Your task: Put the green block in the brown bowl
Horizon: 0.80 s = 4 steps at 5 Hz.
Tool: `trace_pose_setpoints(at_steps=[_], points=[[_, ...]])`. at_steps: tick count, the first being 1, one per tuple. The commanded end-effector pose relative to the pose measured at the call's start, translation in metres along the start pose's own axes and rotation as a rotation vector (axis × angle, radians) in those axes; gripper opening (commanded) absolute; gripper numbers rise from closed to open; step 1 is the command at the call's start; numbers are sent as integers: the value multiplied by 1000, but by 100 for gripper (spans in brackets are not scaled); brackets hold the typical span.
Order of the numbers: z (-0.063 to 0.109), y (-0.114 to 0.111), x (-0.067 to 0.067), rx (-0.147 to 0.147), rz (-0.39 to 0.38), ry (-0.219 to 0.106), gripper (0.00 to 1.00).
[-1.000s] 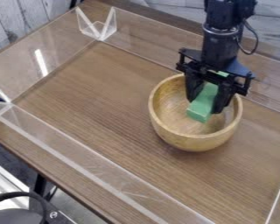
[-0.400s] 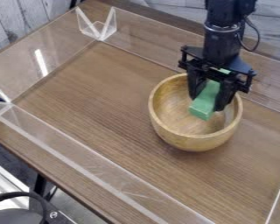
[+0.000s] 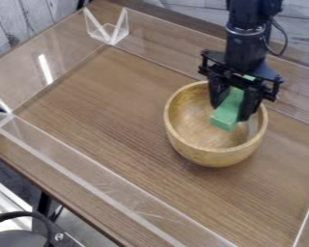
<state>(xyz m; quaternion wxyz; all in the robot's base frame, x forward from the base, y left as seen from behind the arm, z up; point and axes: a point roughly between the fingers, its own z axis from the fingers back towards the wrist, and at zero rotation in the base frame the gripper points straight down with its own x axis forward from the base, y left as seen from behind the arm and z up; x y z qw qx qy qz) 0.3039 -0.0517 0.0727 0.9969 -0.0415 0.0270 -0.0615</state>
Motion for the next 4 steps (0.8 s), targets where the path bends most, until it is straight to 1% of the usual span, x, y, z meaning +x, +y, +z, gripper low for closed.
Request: trace_pose_setpoints(at_steps=[1, 2, 3, 4], points=[[16, 2, 14, -3, -12, -77, 0], [13, 4, 16, -4, -15, -75, 0], [14, 6, 17, -9, -17, -85, 0], [9, 8, 16, -7, -14, -73, 0]])
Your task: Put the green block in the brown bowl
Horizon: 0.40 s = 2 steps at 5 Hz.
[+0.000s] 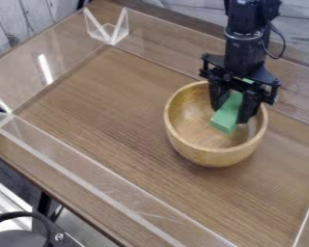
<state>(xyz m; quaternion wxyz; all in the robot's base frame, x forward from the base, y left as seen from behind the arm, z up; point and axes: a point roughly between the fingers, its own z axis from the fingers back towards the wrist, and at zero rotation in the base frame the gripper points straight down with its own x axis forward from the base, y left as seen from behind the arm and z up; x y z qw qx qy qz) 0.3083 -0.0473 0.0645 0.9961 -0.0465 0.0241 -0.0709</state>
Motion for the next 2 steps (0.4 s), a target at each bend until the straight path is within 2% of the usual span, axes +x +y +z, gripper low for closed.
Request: trace_pose_setpoints(at_steps=[1, 2], points=[[12, 6, 11, 5, 9, -55, 0], [8, 9, 11, 7, 13, -44, 0]])
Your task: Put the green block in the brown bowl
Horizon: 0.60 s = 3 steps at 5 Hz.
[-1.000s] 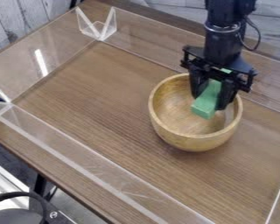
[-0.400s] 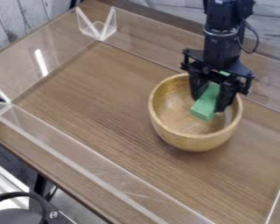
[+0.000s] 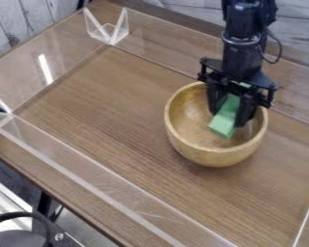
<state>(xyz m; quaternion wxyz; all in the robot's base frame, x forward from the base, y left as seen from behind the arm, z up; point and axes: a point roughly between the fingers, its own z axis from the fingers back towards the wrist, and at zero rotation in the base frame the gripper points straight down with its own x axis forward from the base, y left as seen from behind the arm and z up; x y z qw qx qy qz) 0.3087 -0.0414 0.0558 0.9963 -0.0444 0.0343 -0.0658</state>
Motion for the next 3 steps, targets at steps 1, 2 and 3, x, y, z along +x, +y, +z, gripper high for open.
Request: trace_pose_setpoints(at_steps=[1, 2, 3], points=[[13, 4, 10, 5, 6, -54, 0], [10, 6, 10, 4, 9, -45, 0], [9, 7, 9, 4, 12, -38, 0]])
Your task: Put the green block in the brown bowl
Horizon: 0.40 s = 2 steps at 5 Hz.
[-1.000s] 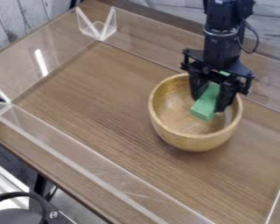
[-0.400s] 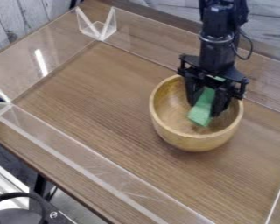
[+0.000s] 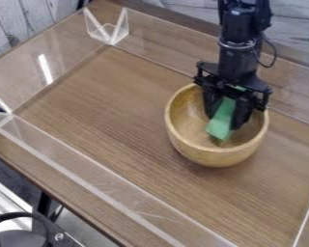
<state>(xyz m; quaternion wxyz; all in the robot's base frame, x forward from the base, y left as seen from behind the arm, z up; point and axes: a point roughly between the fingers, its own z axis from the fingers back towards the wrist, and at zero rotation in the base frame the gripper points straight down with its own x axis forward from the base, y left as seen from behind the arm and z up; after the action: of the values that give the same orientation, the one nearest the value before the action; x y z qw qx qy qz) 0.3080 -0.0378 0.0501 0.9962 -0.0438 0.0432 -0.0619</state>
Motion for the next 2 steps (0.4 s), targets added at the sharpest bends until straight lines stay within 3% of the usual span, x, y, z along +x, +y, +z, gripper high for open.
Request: trace_pose_setpoints(at_steps=[1, 2], points=[[13, 4, 9, 3, 7, -48, 0], [15, 5, 8, 5, 11, -43, 100]])
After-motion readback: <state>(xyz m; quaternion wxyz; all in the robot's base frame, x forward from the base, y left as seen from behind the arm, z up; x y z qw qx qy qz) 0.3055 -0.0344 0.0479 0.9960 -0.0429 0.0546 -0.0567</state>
